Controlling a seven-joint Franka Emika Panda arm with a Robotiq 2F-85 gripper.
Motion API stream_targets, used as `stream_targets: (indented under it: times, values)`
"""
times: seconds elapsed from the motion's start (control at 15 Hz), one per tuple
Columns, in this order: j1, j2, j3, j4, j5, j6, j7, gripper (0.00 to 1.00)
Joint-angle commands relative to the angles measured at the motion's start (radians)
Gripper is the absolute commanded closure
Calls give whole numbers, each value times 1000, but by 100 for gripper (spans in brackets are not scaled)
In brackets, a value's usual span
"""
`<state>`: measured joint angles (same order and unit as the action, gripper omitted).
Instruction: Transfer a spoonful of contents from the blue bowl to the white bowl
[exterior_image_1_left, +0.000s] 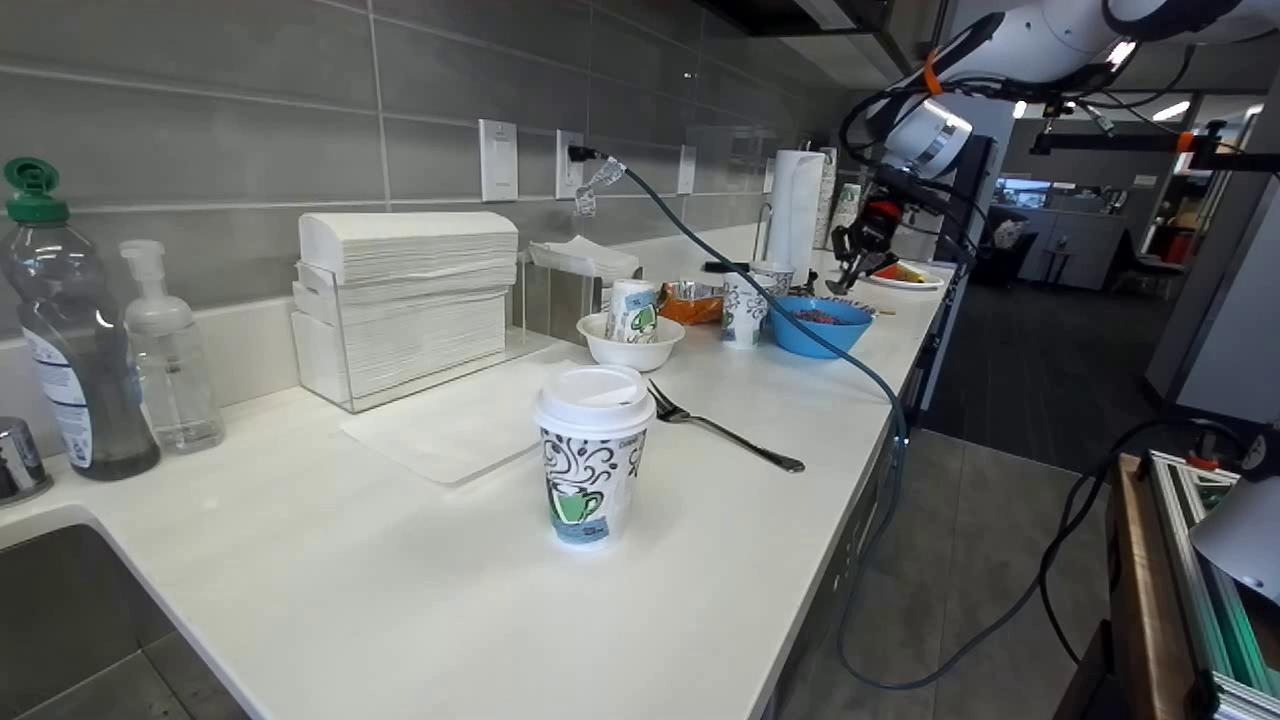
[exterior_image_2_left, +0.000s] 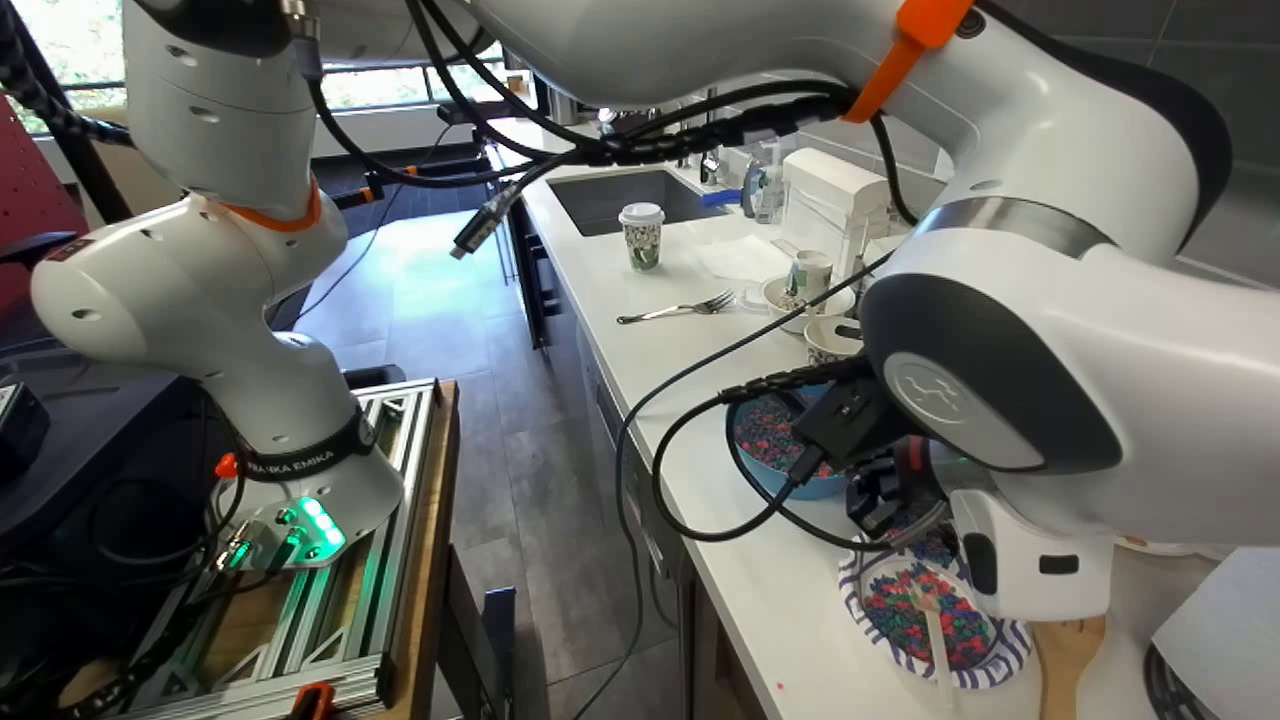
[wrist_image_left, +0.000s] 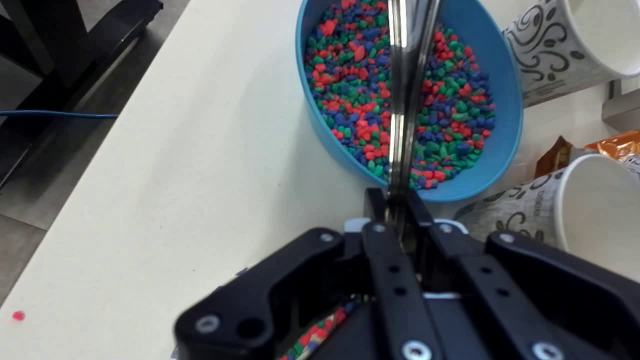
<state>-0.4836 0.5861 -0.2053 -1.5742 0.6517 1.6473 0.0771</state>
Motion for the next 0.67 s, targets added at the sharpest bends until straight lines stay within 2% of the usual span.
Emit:
stream_targets:
  times: [0.0, 0.6]
  values:
    - [-31, 31, 14, 35, 60, -73, -54, 97]
    - [-68, 50, -2, 38, 149, -147, -117, 97]
